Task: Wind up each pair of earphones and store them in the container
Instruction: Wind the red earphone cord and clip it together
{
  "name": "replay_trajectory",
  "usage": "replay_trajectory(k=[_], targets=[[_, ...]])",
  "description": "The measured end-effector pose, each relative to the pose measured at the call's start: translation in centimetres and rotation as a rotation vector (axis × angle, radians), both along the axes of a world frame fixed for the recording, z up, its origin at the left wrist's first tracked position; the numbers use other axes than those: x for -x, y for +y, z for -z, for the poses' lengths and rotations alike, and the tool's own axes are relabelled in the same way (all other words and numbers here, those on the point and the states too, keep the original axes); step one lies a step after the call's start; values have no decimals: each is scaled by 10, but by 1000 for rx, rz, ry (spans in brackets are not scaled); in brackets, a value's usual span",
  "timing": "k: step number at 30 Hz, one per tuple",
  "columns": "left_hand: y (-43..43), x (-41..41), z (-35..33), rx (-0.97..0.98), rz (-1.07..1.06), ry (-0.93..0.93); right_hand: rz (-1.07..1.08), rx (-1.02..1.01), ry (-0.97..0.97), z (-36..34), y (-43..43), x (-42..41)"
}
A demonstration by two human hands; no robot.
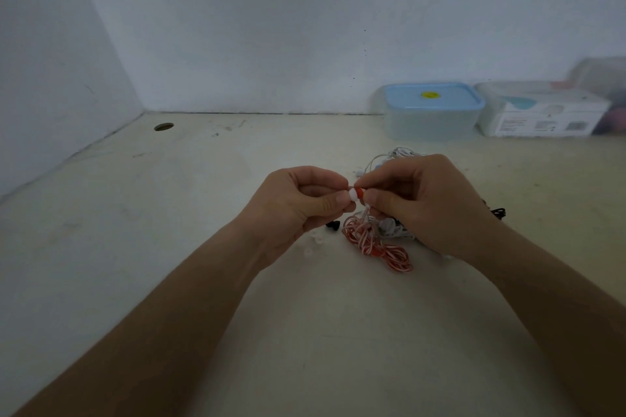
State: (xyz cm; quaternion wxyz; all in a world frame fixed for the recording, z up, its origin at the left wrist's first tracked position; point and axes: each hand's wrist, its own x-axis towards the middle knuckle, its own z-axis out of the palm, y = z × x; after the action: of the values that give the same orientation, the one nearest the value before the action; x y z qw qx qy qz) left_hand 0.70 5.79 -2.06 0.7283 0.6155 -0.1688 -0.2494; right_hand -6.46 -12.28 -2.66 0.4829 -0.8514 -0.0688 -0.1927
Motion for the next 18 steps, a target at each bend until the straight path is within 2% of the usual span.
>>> replay_trajectory(k=[14,18], targets=[[0,-1,2,-6,-3,8,33,84,-55,1,3,0],[0,-1,0,23,7,19,0,-29,-31,2,1,-1]])
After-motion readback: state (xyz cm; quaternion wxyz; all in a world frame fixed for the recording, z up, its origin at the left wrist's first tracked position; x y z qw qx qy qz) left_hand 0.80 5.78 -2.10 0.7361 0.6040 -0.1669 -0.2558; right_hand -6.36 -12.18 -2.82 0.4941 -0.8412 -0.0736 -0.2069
